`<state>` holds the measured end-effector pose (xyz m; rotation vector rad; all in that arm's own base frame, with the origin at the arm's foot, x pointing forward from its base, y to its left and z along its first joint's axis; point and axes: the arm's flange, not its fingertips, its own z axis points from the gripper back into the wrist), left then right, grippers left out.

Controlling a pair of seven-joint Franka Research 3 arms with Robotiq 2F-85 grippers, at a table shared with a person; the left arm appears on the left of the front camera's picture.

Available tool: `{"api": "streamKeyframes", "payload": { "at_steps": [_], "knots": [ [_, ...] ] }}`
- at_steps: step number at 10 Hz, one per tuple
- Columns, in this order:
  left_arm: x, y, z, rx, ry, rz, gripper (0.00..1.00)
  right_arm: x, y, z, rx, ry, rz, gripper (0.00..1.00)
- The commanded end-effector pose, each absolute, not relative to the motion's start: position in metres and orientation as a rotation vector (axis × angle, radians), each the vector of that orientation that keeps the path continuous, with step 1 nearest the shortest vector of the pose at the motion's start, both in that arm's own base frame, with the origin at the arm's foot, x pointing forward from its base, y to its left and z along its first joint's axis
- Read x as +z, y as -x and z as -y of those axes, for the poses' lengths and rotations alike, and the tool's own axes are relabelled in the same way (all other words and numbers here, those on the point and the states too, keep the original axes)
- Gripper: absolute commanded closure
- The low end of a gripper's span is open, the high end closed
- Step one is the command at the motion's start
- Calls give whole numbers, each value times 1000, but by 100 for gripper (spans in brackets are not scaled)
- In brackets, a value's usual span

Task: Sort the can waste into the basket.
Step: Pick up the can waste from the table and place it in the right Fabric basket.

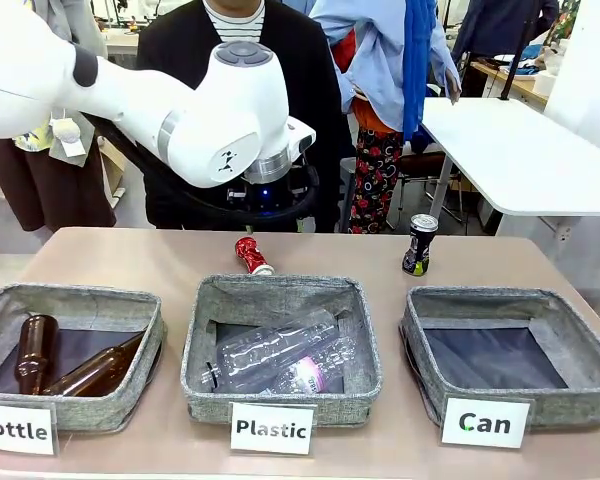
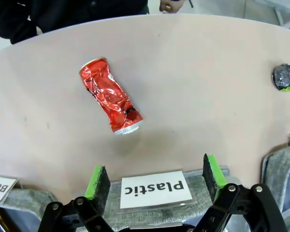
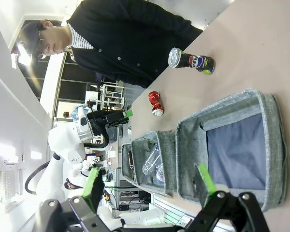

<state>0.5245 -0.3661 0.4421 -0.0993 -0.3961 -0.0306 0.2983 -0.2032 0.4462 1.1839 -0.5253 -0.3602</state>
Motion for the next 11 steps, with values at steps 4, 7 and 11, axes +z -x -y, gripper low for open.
{"api": "streamKeyframes", "payload": {
  "at_steps": [4, 7, 11],
  "knots": [
    [431, -550, 369, 125, 197, 204, 0, 447, -300, 203, -353, -1196, 547, 0],
    [420, -558, 359, 365, 187, 198, 0, 447, -300, 203, -353, -1196, 547, 0],
    [389, -577, 377, 428, 117, 204, 0, 447, -300, 203, -353, -1196, 547, 0]
  ]
}}
